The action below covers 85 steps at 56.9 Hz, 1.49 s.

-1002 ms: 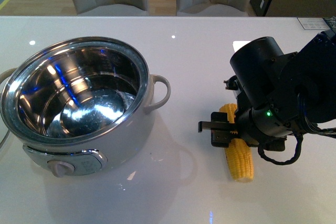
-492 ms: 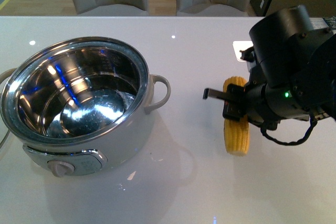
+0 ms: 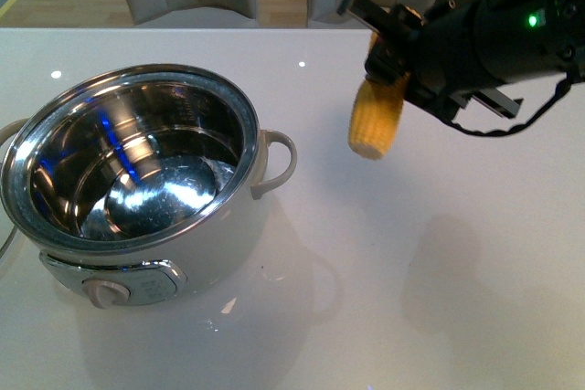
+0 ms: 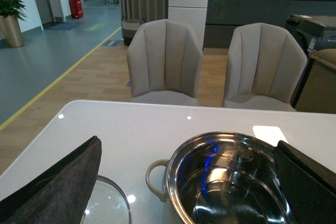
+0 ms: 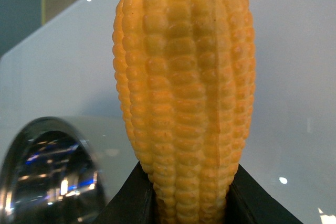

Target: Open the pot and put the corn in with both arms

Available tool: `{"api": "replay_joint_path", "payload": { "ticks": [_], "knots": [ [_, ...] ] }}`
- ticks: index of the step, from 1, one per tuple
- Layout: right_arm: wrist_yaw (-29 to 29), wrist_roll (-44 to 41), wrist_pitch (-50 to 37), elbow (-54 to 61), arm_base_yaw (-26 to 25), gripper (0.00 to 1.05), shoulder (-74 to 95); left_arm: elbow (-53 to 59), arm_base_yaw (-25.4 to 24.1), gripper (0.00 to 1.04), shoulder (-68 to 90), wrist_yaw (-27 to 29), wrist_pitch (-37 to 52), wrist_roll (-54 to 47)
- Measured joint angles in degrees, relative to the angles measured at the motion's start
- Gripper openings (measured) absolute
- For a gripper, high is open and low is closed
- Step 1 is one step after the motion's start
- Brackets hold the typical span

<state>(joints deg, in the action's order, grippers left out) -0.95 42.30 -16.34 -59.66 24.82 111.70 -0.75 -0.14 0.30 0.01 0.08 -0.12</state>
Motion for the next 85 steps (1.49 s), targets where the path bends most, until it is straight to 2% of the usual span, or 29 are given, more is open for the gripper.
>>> {"api": "replay_joint_path", "payload": {
  "ticks": [13,42,55,68,80,82,85],
  "knots": [
    [1.53,4.48,-0.02,-4.7,4.83,0.21,-0.5,0.0,0.0,0.98,0.0,0.0,0.0,0.0],
    [6.34,13.62,0.33,-14.82,11.67,0.2,7.72,0.0,0.0,0.98,0.0,0.0,0.0,0.0],
    [8.04,15.45,0.9,-17.11,13.44,0.2,10.45,0.0,0.0,0.98,0.0,0.0,0.0,0.0],
    [11.82,13.84,5.66,-17.86,15.43,0.2,12.74,0.0,0.0,0.98,0.0,0.0,0.0,0.0],
    [13.03,12.98,6.08,-17.86,16.55,0.2,13.44,0.0,0.0,0.98,0.0,0.0,0.0,0.0],
    [13.03,12.94,6.08,-17.86,16.55,0.21,13.49,0.0,0.0,0.98,0.0,0.0,0.0,0.0],
    [13.03,12.79,6.08,-17.86,16.52,0.3,13.55,0.0,0.0,0.98,0.0,0.0,0.0,0.0]
  ]
}}
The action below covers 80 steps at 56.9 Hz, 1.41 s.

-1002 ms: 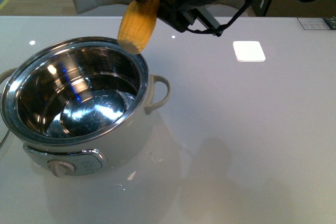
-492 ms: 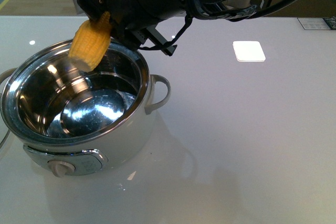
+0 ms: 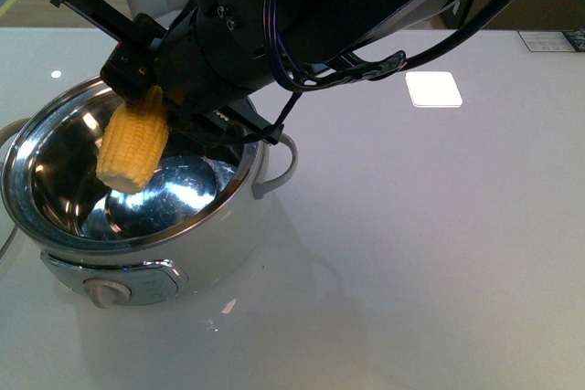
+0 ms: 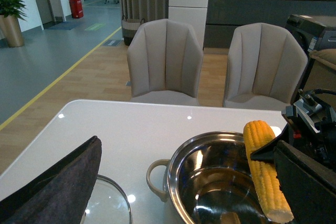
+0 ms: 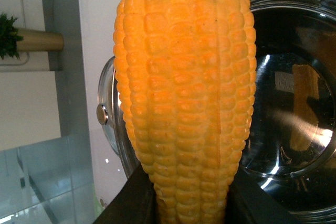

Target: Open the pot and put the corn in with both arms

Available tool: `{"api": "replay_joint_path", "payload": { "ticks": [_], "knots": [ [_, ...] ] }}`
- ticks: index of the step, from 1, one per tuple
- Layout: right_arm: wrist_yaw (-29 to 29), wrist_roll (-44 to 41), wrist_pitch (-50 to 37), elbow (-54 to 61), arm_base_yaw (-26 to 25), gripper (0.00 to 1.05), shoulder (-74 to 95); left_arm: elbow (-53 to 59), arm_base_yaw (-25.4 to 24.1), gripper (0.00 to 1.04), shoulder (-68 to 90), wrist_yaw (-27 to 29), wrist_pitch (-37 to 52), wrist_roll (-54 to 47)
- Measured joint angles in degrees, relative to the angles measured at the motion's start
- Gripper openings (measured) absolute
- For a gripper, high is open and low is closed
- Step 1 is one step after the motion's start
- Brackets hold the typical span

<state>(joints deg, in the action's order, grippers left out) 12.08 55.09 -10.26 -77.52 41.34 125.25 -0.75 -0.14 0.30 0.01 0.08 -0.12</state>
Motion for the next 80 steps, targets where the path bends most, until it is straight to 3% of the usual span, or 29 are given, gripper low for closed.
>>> {"api": "replay_joint_path", "payload": {
  "ticks": [24,37,49,64,80],
  "knots": [
    [-0.57,-0.63,1.03,0.85,-0.44,0.97,0.09,0.0,0.0,0.98,0.0,0.0,0.0,0.0],
    [-2.91,-1.38,-0.04,6.64,-2.91,0.96,-3.13,0.0,0.0,0.98,0.0,0.0,0.0,0.0],
    [-7.3,-4.44,-4.55,16.81,-8.59,0.96,-13.88,0.0,0.0,0.98,0.0,0.0,0.0,0.0],
    [-16.98,-16.35,-4.52,32.28,-18.19,0.96,-34.1,0.0,0.0,0.98,0.0,0.0,0.0,0.0],
    [-22.93,-25.57,1.18,44.63,-21.07,0.96,-53.59,0.0,0.0,0.98,0.0,0.0,0.0,0.0]
  ]
}}
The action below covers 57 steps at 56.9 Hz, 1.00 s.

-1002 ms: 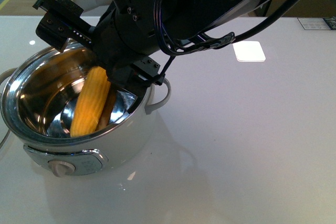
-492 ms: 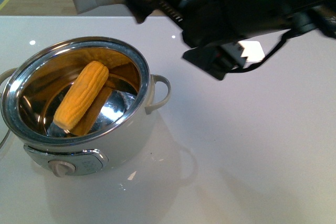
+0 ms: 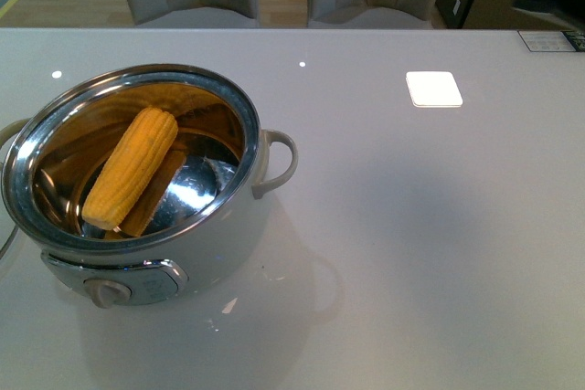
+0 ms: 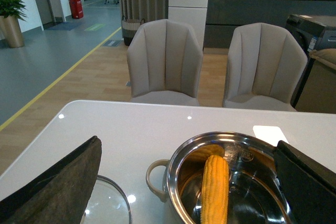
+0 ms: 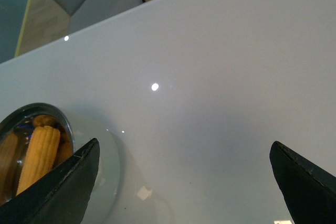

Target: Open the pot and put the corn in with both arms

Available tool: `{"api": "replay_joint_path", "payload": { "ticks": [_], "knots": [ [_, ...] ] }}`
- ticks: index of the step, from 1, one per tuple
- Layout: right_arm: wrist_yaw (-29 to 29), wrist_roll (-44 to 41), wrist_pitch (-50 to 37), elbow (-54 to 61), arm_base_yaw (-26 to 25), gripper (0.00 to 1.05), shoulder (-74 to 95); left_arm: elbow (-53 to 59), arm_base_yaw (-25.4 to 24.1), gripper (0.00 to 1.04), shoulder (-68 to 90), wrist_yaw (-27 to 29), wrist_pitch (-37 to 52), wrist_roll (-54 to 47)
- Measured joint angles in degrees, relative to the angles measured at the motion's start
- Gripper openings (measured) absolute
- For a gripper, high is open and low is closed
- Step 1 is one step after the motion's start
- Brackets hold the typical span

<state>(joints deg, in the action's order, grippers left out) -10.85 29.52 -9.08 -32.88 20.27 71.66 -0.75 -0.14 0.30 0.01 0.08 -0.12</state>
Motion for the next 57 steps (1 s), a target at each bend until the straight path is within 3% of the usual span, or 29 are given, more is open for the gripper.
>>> {"api": "replay_joint_path", "payload": {
  "ticks": [25,32,35,51,57],
  "knots": [
    [-6.51,2.08,17.55,12.87,-4.52,0.95,-36.59,0.0,0.0,0.98,0.0,0.0,0.0,0.0],
    [-1.68,-13.51,-4.96,22.29,-6.86,0.75,-41.59,0.0,0.0,0.98,0.0,0.0,-0.02,0.0],
    [-0.63,-19.69,-9.16,24.11,-8.15,0.65,-43.12,0.0,0.0,0.98,0.0,-0.02,-0.02,0.0],
    [4.2,-28.13,-7.82,28.15,-13.2,0.18,-49.37,0.0,0.0,0.98,0.0,0.0,-0.02,0.0],
    [10.25,-28.89,-6.54,28.83,-18.25,0.02,-51.67,0.0,0.0,0.98,0.0,-0.02,-0.02,0.0]
  ]
}}
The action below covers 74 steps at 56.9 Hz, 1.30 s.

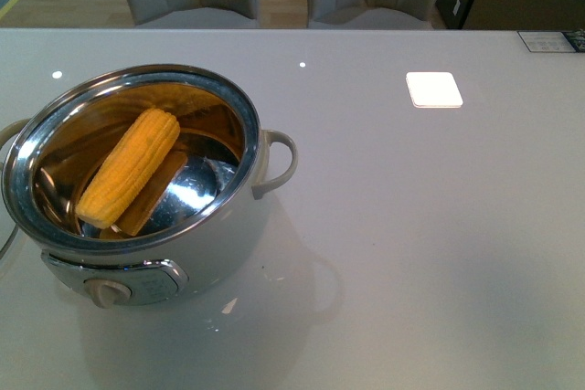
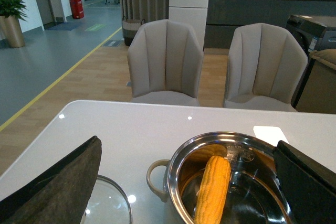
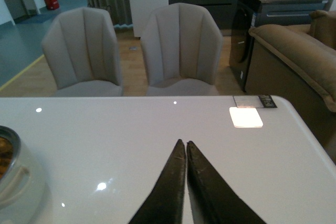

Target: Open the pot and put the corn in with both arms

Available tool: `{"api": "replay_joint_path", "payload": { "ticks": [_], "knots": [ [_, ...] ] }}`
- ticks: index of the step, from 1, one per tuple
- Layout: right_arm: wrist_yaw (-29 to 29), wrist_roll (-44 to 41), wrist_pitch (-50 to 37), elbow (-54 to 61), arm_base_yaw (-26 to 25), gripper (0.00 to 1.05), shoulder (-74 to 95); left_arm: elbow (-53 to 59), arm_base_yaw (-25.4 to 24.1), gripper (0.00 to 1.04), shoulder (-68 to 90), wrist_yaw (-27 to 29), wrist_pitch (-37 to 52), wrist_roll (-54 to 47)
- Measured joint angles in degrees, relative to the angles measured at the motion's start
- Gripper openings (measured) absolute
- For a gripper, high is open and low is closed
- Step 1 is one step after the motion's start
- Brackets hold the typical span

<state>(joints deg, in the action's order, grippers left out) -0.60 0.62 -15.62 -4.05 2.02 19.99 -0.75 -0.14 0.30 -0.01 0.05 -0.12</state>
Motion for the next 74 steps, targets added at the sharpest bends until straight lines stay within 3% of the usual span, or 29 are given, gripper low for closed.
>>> {"api": "replay_joint_path", "payload": {
  "ticks": [37,44,66,74],
  "knots": [
    [0.5,-0.26,5.79,2.6,-1.84,0.02,-10.19,0.0,0.0,0.98,0.0,0.02,-0.02,0.0],
    [0.5,-0.28,15.02,2.6,-1.84,0.02,-18.45,0.0,0.0,0.98,0.0,0.02,-0.02,0.0],
    [0.48,-0.28,15.54,2.6,-1.84,0.02,-19.63,0.0,0.0,0.98,0.0,0.02,-0.02,0.0],
    [0.48,-0.33,15.54,2.6,-1.84,0.24,-19.63,0.0,0.0,0.98,0.0,0.02,-0.02,0.0]
  ]
}}
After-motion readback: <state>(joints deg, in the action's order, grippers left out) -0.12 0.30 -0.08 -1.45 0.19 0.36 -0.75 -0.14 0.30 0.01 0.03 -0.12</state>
